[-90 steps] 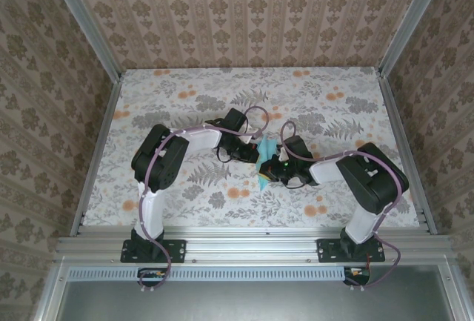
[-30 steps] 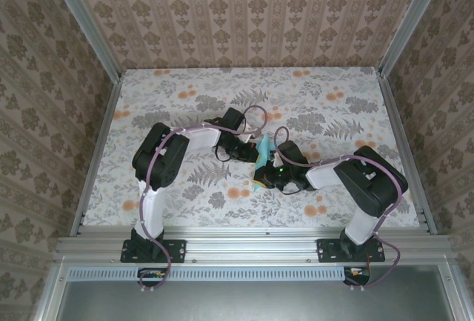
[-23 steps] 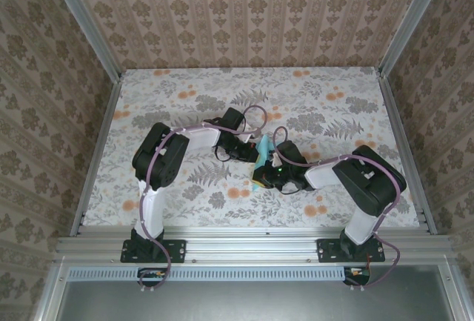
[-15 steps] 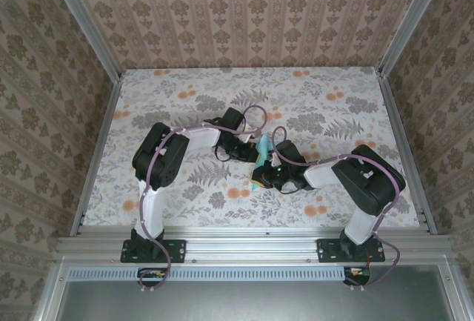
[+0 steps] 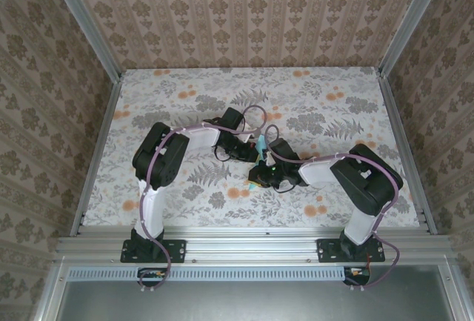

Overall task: Fold a paper plane with a square sheet of paper (pick it up from the middle)
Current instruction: Fourth fold the wing at the center of the table.

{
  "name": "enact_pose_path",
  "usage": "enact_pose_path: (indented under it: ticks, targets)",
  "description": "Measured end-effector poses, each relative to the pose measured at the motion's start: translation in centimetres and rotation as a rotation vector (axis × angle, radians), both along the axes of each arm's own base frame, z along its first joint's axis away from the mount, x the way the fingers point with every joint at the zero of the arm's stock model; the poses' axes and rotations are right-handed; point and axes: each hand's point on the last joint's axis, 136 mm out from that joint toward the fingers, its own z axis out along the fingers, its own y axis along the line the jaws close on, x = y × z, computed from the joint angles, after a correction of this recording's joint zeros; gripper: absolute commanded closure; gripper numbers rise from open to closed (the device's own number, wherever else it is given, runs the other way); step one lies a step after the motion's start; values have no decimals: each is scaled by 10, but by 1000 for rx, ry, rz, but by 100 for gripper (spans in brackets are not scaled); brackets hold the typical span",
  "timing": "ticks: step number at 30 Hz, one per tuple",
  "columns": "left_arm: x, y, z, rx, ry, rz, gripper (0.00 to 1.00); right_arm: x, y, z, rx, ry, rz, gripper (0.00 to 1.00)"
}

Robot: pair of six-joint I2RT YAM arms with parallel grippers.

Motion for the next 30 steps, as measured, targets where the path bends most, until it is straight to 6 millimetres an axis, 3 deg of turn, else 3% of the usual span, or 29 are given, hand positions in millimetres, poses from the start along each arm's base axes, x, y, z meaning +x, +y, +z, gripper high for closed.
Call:
enact_pose_path:
  ticks: [6,11,14,20,30]
  targets:
    - [0,0,0,-4,1,-3,100,-2,-5,10,-29,-24,-5,79]
    - [-1,0,-1,-5,2,-3,100,-4,-11,42,-2,-82,-21,79]
    - [-1,0,-1,-8,1,-4,100,-9,-18,52,-1,-99,-32,81]
    - [-1,0,-1,-8,2,-4,100,-25,-31,32,-51,-35,-40,86]
    - [-1,1,-2,-16,10,-4,100,-29,-33,3,-94,41,-46,90]
